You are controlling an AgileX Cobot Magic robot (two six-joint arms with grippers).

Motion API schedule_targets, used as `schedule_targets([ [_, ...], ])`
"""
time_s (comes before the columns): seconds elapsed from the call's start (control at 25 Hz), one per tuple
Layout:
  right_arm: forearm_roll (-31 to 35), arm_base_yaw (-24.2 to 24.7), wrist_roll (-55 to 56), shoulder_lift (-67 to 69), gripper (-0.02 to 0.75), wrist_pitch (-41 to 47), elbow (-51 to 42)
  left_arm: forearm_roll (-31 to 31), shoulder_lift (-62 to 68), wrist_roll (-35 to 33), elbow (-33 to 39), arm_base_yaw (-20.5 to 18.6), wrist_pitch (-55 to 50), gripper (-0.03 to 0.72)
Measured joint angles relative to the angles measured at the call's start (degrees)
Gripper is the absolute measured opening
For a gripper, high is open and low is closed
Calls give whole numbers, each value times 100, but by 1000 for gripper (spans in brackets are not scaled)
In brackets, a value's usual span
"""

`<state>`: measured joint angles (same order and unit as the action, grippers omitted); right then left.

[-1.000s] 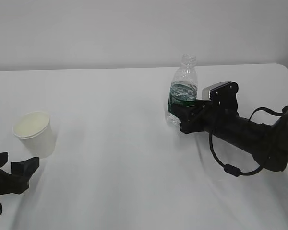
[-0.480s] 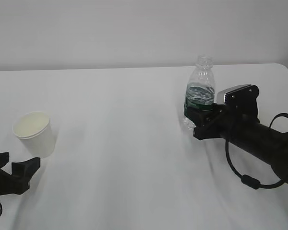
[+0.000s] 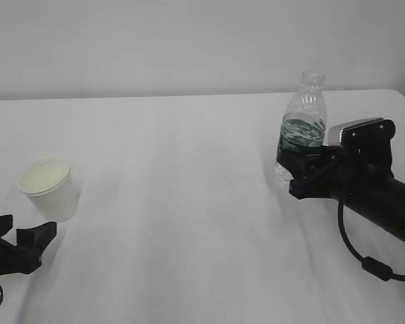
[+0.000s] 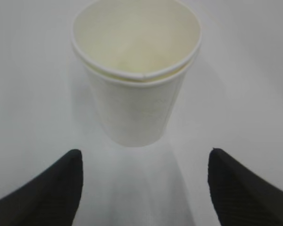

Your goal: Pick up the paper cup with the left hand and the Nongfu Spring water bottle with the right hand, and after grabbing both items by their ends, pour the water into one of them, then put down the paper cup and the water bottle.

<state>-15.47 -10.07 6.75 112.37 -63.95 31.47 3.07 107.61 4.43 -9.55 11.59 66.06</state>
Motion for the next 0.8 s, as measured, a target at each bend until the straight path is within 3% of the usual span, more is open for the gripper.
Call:
schedule_targets([
  [0.6,23,0,-64,-778,384,9,-952,10,0,0,0,0,0,590],
  [0.8,23,0,-108,-787,384,9,-1001,10,0,0,0,0,0,674],
])
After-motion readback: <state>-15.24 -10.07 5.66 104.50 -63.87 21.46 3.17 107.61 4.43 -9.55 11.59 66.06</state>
